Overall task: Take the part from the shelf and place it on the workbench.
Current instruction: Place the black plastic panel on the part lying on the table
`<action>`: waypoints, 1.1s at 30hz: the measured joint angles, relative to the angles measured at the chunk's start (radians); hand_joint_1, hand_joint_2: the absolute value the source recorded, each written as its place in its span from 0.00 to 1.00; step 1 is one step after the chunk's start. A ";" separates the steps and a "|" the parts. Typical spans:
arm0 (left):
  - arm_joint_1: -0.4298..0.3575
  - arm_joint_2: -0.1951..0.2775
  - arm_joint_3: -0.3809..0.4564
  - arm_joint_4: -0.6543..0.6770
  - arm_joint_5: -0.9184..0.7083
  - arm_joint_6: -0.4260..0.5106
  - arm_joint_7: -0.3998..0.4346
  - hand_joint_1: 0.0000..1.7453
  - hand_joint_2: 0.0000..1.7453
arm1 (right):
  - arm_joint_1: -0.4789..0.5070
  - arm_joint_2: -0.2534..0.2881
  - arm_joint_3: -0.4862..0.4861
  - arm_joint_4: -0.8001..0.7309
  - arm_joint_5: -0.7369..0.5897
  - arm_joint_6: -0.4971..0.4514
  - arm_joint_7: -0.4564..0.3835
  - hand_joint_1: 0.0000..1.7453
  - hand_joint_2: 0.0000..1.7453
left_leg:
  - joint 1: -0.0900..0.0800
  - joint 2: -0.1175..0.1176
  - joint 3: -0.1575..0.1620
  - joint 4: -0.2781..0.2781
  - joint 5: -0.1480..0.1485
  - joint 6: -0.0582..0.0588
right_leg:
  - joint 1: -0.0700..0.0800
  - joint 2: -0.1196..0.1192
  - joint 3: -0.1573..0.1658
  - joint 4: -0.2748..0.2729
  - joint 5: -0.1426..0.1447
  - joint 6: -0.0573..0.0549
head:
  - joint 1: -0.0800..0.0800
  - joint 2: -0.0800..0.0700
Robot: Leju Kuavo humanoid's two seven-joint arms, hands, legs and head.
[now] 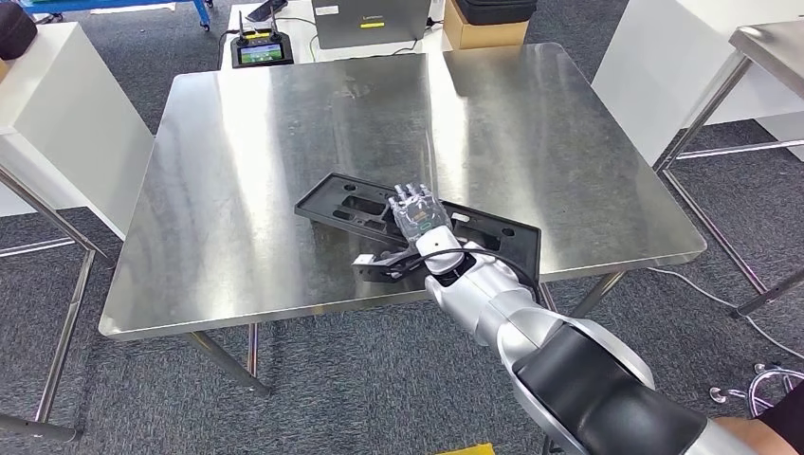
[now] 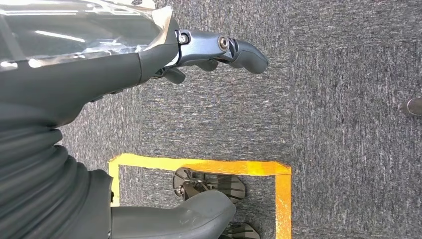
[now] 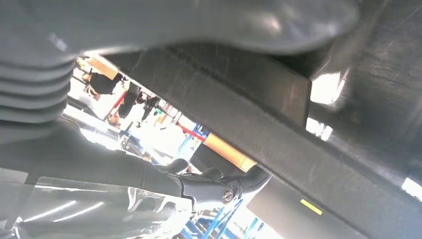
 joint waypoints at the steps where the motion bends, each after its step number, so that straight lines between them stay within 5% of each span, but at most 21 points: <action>1: 0.000 0.000 0.000 0.000 0.000 0.000 0.000 0.00 1.00 | 0.000 0.000 0.000 0.000 0.002 -0.001 -0.002 0.00 0.00 | 0.000 0.000 0.000 0.000 0.000 0.000 | 0.000 0.000 0.000 0.000 0.000 0.000 | 0.000 0.000; 33: 0.000 -0.003 0.016 0.000 -0.018 0.023 0.012 0.00 1.00 | -0.053 0.095 -0.045 -0.035 0.063 -0.261 -0.132 0.00 0.00 | 0.000 0.001 0.000 0.000 0.000 0.000 | 0.000 0.000 0.000 0.000 0.000 0.000 | 0.000 0.000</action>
